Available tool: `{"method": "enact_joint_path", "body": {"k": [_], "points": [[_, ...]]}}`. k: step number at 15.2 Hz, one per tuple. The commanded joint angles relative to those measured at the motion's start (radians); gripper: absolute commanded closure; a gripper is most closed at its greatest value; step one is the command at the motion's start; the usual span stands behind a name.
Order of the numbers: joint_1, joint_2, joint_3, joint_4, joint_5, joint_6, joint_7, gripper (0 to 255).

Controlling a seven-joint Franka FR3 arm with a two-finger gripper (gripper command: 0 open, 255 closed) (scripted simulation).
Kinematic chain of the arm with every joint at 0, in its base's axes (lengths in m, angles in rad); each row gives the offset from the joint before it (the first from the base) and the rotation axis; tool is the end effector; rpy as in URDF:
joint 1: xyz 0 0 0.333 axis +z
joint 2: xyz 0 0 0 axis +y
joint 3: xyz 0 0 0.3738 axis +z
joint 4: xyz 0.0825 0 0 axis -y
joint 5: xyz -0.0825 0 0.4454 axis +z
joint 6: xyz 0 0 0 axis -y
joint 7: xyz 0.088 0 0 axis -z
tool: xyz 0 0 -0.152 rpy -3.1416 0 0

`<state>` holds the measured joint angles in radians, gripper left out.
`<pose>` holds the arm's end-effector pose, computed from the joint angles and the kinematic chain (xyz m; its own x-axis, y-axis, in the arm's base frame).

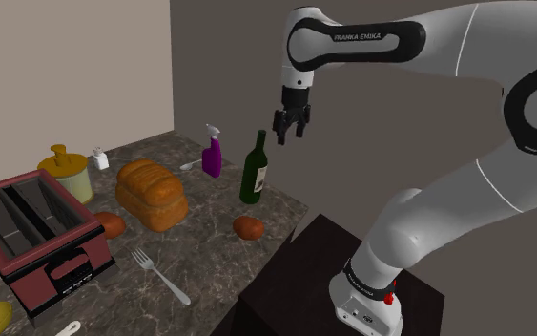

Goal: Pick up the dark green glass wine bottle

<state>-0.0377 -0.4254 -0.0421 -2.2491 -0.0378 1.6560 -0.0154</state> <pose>0.4323 -0.0415 0.5112 0.9844 -0.0534 -0.1675 -0.0514 -0.9985 0.0167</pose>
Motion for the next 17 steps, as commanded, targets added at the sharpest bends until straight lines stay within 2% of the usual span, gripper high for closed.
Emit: {"method": "enact_joint_path", "body": {"k": [1,10,17], "points": [[-0.001,0.072,-0.008,0.045,0.002,0.040,-0.011,0],[-0.018,0.389,-0.050,0.322,0.030,0.133,-0.086,0],[-0.019,0.416,-0.051,0.271,0.034,0.213,-0.090,0]]}}
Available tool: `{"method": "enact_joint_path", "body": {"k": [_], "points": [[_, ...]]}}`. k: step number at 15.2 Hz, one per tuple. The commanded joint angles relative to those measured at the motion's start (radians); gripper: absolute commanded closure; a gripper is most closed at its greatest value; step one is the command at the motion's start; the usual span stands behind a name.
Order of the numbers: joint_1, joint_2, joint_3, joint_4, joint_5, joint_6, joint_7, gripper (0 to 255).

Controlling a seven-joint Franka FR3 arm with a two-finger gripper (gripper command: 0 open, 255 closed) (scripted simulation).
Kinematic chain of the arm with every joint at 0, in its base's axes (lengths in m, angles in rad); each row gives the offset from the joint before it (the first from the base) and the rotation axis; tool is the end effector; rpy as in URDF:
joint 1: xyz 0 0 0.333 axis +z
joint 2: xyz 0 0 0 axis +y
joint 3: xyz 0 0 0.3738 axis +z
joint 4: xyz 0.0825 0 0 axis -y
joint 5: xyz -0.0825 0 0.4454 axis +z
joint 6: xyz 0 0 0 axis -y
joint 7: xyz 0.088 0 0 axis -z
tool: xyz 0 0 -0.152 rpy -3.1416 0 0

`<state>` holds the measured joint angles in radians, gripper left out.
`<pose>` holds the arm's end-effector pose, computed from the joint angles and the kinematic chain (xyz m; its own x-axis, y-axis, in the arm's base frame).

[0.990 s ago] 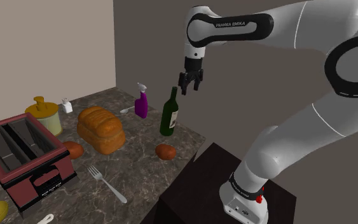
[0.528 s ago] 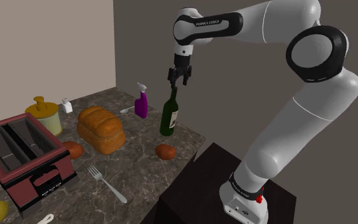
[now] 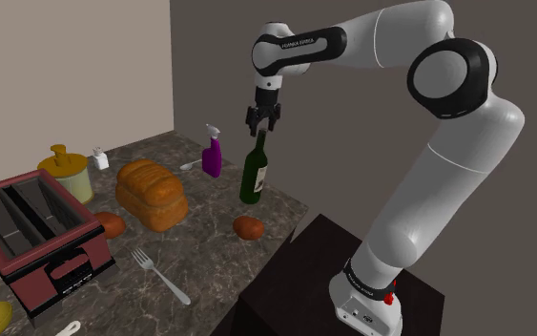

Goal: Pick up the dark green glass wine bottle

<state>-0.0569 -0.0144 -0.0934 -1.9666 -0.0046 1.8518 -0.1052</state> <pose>0.5867 -0.0896 0.4586 0.9941 -0.0429 -0.1000 -0.0439 -0.9990 -0.0076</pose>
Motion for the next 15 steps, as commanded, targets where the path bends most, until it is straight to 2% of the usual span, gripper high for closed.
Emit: {"method": "enact_joint_path", "body": {"k": [1,3,4,13,15], "points": [[0.000,0.010,0.000,-0.027,0.001,0.038,0.000,0],[0.000,0.010,0.000,-0.027,0.001,0.038,0.000,0],[0.000,0.010,0.000,-0.027,0.001,0.038,0.000,255],[0.000,0.010,0.000,-0.027,0.001,0.038,0.000,255],[0.000,0.004,0.000,-0.008,0.000,0.012,0.000,255]]}}
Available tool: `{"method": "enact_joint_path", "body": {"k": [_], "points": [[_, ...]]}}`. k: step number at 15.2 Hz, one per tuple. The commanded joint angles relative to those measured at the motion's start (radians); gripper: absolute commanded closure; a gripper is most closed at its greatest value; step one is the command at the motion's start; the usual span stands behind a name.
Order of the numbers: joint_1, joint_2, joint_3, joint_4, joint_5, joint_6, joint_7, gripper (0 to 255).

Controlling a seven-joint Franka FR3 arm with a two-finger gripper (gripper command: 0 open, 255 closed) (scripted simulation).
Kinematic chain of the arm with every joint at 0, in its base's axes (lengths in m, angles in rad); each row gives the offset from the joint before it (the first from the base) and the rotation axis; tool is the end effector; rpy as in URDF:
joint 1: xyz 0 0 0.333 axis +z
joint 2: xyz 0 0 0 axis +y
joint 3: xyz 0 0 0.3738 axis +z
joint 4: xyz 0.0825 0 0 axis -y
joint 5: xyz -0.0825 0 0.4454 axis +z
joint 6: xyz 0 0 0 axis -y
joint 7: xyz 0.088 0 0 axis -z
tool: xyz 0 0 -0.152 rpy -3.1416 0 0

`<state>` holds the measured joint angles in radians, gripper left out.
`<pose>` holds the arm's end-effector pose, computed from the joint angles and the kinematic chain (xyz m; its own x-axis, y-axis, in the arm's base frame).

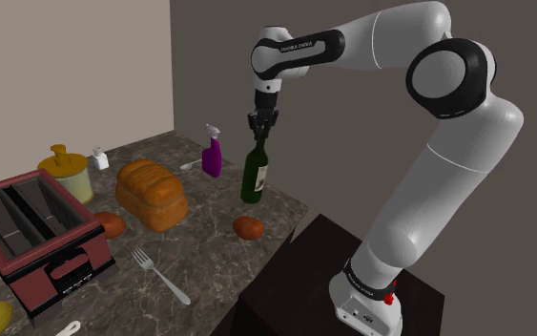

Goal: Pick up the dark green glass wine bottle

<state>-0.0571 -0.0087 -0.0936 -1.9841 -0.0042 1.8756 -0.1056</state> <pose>0.5868 -0.0897 0.4480 0.9941 -0.0430 -0.0994 -0.0440 -0.9990 -0.0075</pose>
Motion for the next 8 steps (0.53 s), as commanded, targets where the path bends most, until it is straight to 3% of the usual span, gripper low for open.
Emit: {"method": "enact_joint_path", "body": {"k": [1,8], "points": [[0.000,-0.005,0.000,0.020,0.000,-0.025,0.001,255],[0.001,-0.019,0.001,0.099,-0.002,-0.117,0.001,255]]}}
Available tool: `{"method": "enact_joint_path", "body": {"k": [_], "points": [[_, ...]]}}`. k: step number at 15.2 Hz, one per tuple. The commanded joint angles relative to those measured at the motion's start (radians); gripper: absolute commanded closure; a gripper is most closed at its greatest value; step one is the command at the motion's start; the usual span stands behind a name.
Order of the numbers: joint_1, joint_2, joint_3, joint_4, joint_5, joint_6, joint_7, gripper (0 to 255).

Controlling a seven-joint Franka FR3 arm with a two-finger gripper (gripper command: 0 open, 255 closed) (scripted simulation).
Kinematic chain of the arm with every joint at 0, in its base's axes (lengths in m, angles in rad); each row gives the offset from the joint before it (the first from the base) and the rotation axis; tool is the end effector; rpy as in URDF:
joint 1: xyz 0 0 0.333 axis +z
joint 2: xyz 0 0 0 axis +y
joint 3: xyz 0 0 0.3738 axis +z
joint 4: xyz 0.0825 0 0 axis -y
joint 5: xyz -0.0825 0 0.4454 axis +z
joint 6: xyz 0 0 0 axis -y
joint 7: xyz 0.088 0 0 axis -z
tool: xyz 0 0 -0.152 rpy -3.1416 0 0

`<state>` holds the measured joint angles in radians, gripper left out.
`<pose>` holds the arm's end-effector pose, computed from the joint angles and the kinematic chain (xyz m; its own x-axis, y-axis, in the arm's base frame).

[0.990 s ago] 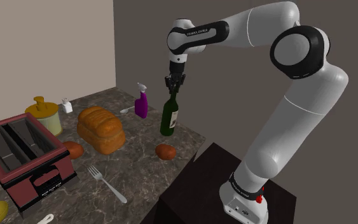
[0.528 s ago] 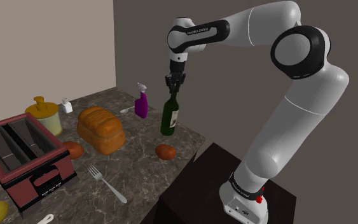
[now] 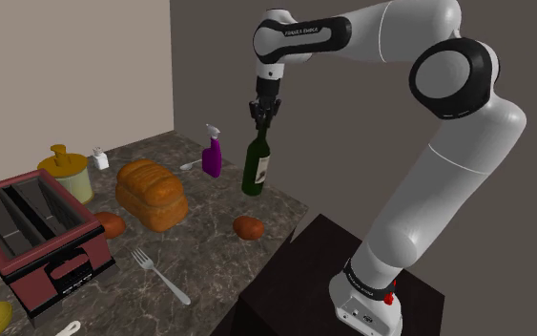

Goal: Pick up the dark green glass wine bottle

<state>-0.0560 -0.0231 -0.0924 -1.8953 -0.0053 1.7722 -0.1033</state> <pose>0.5894 -0.0891 0.4951 0.9941 -0.0430 -0.0997 -0.0440 -0.9990 -0.0074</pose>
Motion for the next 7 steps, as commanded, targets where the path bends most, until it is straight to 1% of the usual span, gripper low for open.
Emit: {"method": "enact_joint_path", "body": {"k": [1,5,7], "points": [[0.000,-0.005,0.000,0.022,0.000,-0.027,-0.001,255],[0.000,-0.008,0.000,0.073,-0.001,-0.080,-0.001,255],[0.000,-0.008,0.000,0.075,-0.001,-0.082,-0.001,255]]}}
